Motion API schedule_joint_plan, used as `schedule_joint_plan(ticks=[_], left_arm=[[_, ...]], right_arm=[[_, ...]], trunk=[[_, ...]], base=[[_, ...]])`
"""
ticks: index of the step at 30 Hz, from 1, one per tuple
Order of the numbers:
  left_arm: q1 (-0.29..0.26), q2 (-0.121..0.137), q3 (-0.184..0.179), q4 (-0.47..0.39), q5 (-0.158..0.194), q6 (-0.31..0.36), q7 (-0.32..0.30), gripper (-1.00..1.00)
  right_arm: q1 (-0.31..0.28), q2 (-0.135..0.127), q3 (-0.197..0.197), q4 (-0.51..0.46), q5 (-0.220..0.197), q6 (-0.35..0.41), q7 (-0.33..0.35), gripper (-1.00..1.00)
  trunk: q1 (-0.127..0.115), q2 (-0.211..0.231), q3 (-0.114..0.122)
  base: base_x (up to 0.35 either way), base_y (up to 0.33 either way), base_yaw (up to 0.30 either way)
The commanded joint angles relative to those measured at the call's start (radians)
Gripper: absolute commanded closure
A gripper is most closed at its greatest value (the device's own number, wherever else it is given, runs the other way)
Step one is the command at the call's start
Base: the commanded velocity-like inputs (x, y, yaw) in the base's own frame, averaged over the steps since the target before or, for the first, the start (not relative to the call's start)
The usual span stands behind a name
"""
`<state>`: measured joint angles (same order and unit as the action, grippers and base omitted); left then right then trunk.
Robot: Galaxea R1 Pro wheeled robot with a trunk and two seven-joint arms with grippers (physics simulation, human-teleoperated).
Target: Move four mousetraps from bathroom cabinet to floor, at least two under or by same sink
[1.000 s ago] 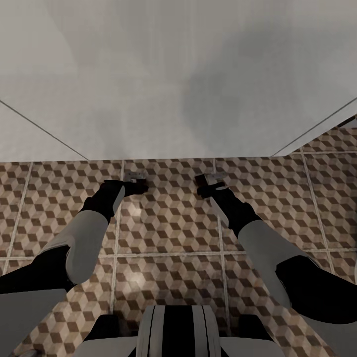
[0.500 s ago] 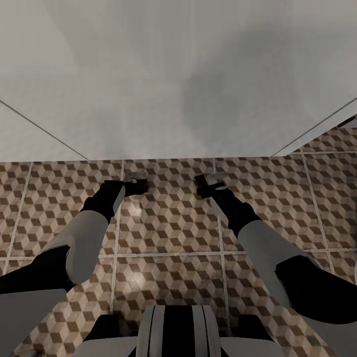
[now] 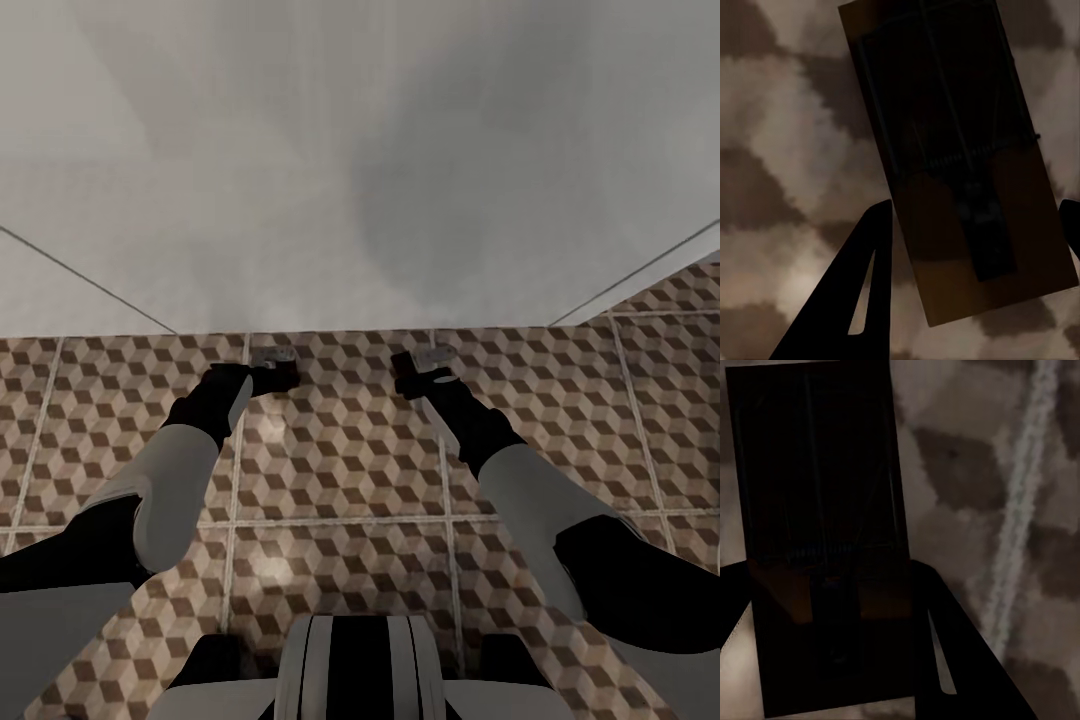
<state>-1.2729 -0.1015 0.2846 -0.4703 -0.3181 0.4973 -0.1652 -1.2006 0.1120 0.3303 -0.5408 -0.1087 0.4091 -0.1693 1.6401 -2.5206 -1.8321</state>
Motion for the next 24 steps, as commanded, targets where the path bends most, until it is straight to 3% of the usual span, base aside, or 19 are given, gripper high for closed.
schedule_joint_plan(ticks=[1, 9, 16, 24], left_arm=[[0.000, -0.001, 0.008, -0.002, -0.011, 0.004, -0.010, 1.00], [0.000, -0.001, 0.008, -0.002, -0.010, 0.004, -0.010, 1.00], [0.000, -0.001, 0.008, -0.002, -0.010, 0.004, -0.010, 1.00], [0.000, -0.008, 0.008, -0.002, -0.010, 0.004, -0.009, 1.00]], right_arm=[[-0.001, -0.001, 0.007, -0.003, -0.014, 0.004, -0.010, 1.00], [-0.001, -0.001, 0.006, -0.005, -0.011, 0.000, 0.103, 1.00], [-0.001, -0.004, 0.005, 0.000, -0.010, -0.054, 0.124, 1.00], [-0.001, -0.005, 0.004, 0.006, -0.009, -0.065, 0.126, 1.00]], trunk=[[0.000, 0.000, -0.001], [0.000, 0.000, -0.001], [0.000, 0.000, -0.001], [0.000, 0.000, -0.001]], base=[[0.021, 0.000, 0.000], [0.006, 0.000, 0.000], [0.000, 0.000, 0.000], [0.000, 0.000, 0.000]])
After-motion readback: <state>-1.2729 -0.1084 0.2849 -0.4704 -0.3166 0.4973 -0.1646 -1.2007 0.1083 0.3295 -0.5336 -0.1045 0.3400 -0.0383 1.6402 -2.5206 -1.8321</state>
